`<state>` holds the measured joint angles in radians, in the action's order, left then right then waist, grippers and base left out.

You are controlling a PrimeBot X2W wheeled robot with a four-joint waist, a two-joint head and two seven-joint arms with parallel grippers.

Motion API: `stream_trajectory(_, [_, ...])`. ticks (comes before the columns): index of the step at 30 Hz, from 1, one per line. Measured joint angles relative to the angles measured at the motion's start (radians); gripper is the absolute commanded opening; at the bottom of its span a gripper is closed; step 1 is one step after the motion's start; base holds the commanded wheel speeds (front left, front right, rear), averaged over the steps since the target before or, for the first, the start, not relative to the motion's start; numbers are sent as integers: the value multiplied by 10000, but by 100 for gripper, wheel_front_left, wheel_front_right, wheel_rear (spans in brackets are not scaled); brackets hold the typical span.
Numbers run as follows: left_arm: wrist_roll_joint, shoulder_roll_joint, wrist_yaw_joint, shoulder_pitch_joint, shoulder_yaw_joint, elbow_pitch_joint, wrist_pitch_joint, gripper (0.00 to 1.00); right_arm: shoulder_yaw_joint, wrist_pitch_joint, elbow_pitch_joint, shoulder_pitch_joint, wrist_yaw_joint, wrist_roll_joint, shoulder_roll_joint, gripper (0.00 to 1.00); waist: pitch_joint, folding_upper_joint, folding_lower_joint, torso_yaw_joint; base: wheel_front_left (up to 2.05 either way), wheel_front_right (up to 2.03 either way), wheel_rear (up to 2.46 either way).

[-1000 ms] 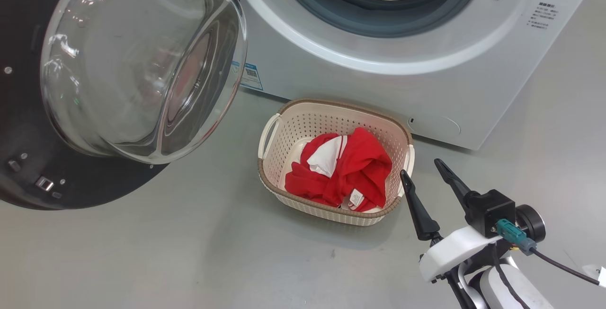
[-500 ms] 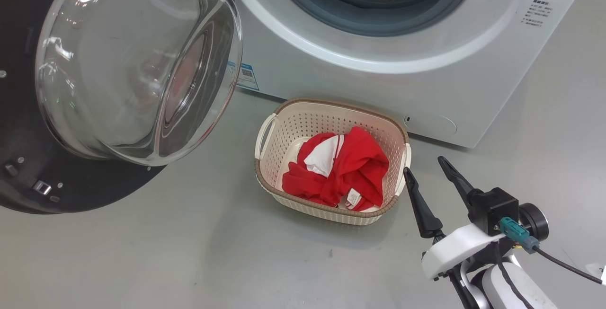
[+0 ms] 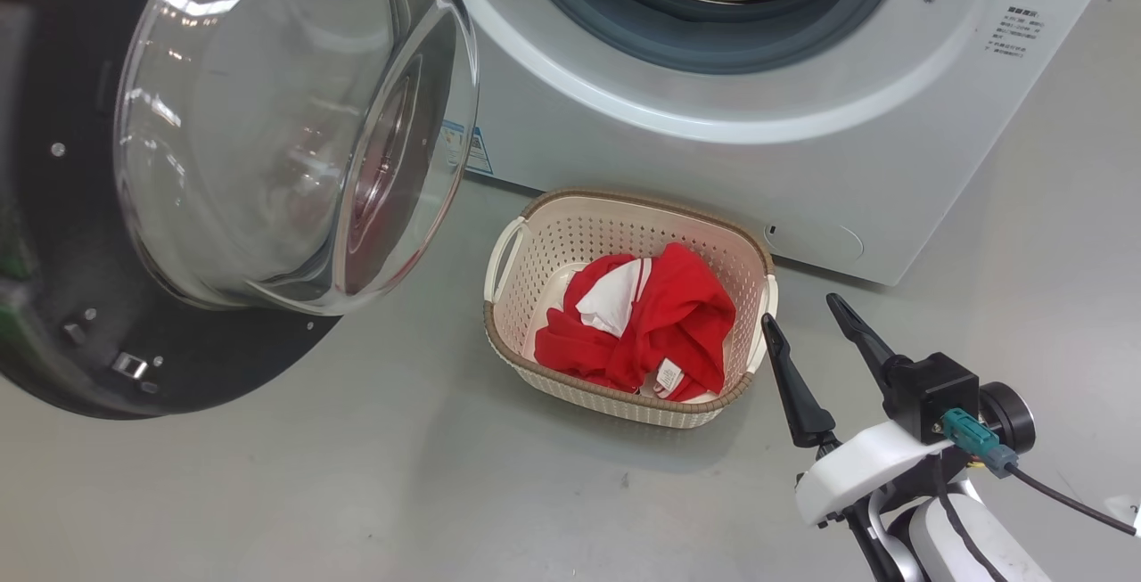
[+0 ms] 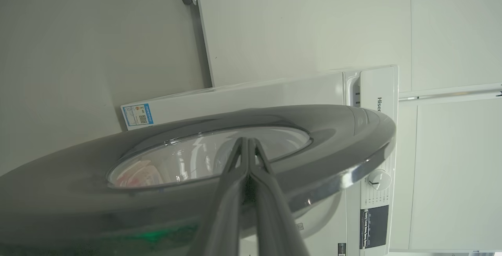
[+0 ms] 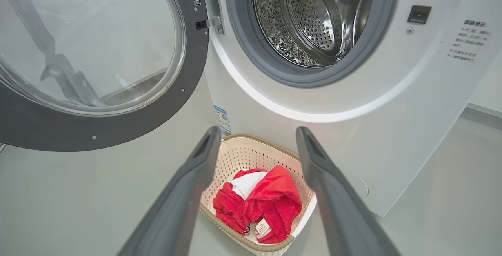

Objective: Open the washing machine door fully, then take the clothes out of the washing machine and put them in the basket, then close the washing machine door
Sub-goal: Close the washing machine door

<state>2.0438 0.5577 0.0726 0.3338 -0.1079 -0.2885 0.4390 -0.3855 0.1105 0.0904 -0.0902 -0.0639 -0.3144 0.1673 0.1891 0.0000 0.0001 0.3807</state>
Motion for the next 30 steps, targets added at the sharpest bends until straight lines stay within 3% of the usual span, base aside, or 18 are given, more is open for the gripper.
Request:
stream_trajectory(14, [422, 19, -721, -19, 871, 959, 2125, 0, 31, 10, 2, -1, -17, -4, -17, 100, -52, 0, 0, -79, 0, 0, 0])
stream_trajectory(30, [616, 88, -1177, -372, 1333, 2119, 3342, 0, -73, 98, 12, -47, -15, -15, -180, 100, 3, 0, 0, -673, 0, 0, 0])
